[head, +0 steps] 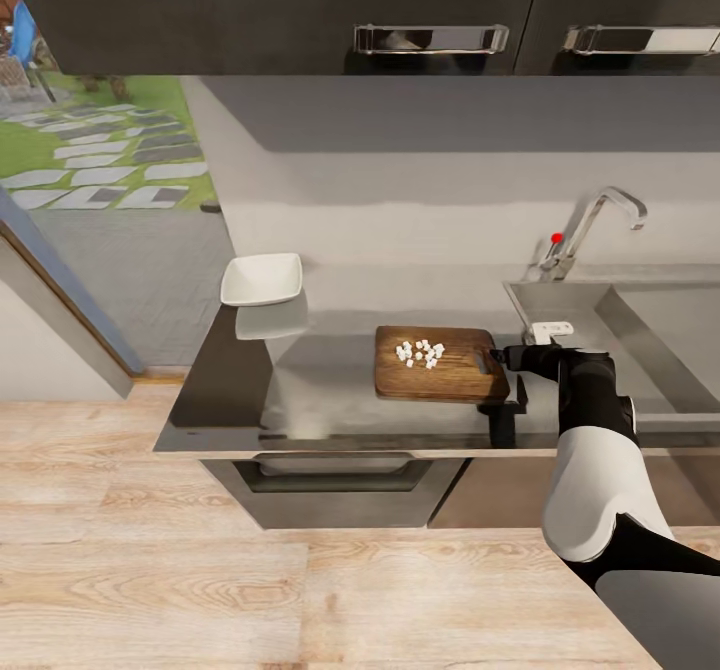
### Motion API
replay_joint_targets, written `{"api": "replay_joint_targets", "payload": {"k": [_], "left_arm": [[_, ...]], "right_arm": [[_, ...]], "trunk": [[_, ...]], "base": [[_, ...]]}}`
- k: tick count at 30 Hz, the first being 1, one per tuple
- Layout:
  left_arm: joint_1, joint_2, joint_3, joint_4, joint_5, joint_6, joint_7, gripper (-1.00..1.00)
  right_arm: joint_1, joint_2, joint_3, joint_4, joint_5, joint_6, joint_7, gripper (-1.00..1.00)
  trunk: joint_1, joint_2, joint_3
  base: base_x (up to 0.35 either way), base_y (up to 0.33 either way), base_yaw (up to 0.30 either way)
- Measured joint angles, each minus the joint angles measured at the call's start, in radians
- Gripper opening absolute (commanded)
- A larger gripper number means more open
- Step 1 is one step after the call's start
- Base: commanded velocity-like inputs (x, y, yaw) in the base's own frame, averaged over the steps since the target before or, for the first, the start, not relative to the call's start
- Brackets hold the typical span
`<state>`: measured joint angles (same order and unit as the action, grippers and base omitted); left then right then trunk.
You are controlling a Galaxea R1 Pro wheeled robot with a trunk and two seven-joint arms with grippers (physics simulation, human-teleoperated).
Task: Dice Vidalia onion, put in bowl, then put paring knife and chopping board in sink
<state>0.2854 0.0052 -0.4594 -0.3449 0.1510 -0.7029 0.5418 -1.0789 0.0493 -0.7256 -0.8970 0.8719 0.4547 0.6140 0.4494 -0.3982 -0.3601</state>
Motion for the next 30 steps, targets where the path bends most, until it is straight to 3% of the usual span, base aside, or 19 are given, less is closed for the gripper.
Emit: {"api": "replay_joint_targets", "payload": {"k": [30], "left_arm": [[0.000, 0.000, 0.000, 0.002, 0.000, 0.002, 0.000, 1.00]], "right_arm": [[0.000, -0.001, 0.000, 0.028, 0.000, 0.000, -0.005, 1.00]], "trunk": [[0.000, 0.000, -0.029]], "base": [[0.000, 0.000, 0.000]]}}
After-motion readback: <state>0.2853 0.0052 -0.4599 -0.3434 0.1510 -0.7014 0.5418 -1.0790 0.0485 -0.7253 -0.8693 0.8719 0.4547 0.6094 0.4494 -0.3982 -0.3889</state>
